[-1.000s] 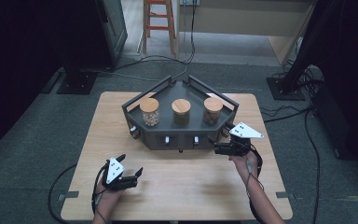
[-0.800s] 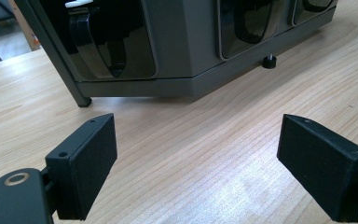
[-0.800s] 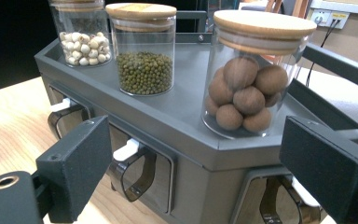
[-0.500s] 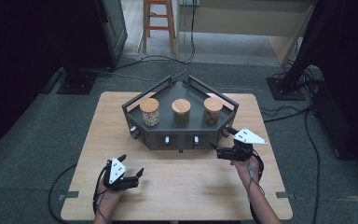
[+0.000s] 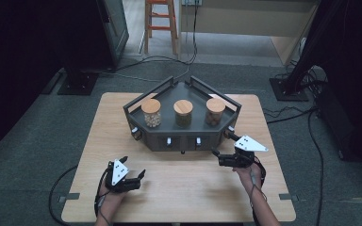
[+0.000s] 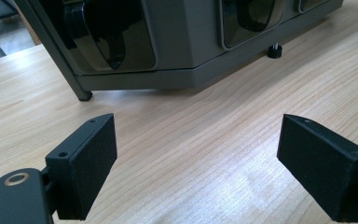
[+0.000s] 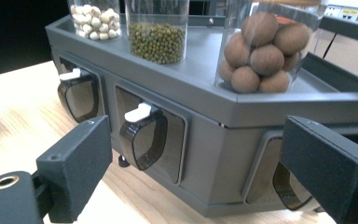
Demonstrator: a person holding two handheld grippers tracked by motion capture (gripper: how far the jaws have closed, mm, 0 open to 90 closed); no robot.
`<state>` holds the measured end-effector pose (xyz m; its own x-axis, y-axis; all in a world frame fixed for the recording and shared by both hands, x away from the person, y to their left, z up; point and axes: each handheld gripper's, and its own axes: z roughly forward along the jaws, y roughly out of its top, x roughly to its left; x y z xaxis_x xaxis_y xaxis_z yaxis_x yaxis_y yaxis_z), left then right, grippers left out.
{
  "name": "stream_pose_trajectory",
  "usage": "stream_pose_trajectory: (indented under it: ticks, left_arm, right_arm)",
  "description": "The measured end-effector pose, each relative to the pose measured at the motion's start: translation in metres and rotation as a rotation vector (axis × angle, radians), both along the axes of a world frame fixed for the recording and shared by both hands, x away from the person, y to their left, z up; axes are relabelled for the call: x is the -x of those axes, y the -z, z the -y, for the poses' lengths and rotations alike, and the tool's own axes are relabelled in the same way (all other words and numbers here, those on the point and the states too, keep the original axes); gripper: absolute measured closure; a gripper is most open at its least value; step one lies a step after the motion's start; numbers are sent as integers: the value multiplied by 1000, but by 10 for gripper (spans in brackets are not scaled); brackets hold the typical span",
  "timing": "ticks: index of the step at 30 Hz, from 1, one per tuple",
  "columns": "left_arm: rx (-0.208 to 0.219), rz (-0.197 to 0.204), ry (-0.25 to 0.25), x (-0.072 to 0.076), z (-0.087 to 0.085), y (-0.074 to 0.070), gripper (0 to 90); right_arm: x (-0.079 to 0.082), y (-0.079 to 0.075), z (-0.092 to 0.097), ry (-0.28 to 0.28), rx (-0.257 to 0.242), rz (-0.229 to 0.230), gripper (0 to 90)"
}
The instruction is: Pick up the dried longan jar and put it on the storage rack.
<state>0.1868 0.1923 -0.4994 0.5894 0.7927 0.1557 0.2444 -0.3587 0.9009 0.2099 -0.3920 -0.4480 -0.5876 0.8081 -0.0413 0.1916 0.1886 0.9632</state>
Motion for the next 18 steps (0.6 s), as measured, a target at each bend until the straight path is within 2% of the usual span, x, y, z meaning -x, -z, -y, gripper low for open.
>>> stream_pose_trajectory:
  ticks: [7,18]
  left_arm:
    - [-12,-6,-4,-1,1,0,118]
    - [-15,-12,-9,-2,2,0,118]
  right_arm:
    - [3,7,6,-5,-38,-6,92]
    - [11,15,8,-10,-42,-2,93]
